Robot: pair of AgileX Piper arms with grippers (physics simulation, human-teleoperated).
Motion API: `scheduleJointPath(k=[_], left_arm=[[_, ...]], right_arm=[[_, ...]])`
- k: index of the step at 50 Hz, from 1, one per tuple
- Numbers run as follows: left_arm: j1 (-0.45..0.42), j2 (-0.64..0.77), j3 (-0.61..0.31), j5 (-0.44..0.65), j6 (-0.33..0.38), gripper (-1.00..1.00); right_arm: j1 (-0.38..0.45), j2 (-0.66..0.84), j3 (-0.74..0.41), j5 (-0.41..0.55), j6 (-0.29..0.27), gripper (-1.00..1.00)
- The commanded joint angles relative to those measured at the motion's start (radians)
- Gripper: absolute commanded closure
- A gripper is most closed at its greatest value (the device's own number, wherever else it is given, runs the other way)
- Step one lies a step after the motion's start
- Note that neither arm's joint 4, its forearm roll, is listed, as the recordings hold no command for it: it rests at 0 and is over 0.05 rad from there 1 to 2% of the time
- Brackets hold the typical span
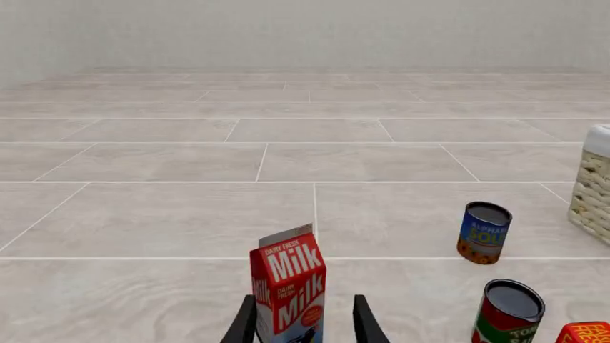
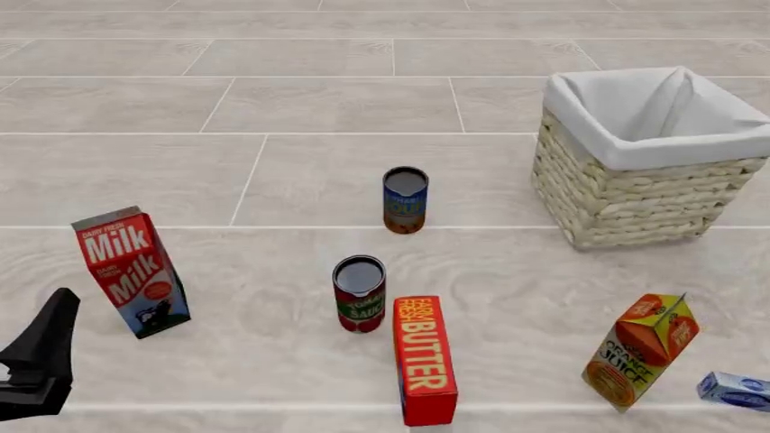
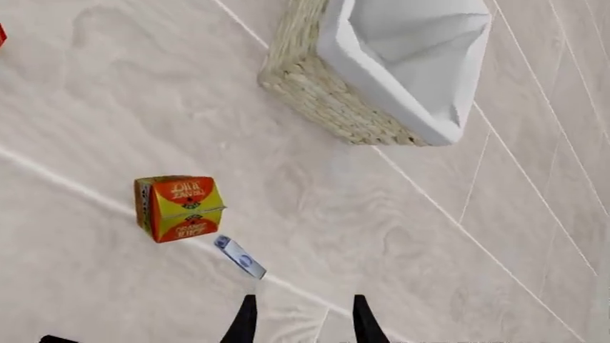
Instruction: Pick the cream cheese and place it in the basket.
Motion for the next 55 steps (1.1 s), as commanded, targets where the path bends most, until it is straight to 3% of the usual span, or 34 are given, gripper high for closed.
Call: scheduleJointPath(k=[1,8,13,20,27,32,39,42,46,49,55], left_arm=[[0.0,0.0,0.0,0.0,0.0,-1.0],[0.0,0.0,0.0,0.0,0.0,-1.0],[0.0,0.0,0.0,0.0,0.0,-1.0],[0.0,0.0,0.0,0.0,0.0,-1.0],[0.0,0.0,0.0,0.0,0.0,-1.0],[0.0,0.0,0.0,0.0,0.0,-1.0],[0.0,0.0,0.0,0.0,0.0,-1.0],[0.0,0.0,0.0,0.0,0.0,-1.0],[0.0,0.0,0.0,0.0,0.0,-1.0],[0.0,0.0,0.0,0.0,0.0,-1.0],[0.0,0.0,0.0,0.0,0.0,-1.0]], right_arm=[[-0.068,0.026,0.077,-0.023,-0.114,-1.0],[-0.093,0.018,0.112,-0.017,-0.147,-1.0],[-0.158,0.045,0.144,-0.05,-0.201,-1.0],[-0.167,0.056,0.159,-0.055,-0.248,-1.0],[-0.185,0.06,0.141,-0.028,-0.259,-1.0],[-0.225,0.052,0.174,-0.026,-0.339,-1.0],[-0.222,0.068,0.19,-0.042,-0.338,-1.0],[-0.195,0.081,0.18,-0.046,-0.291,-1.0],[-0.239,0.094,0.232,-0.1,-0.338,-1.0],[-0.216,0.103,0.248,-0.121,-0.304,-1.0],[-0.229,0.132,0.293,-0.187,-0.316,-1.0]])
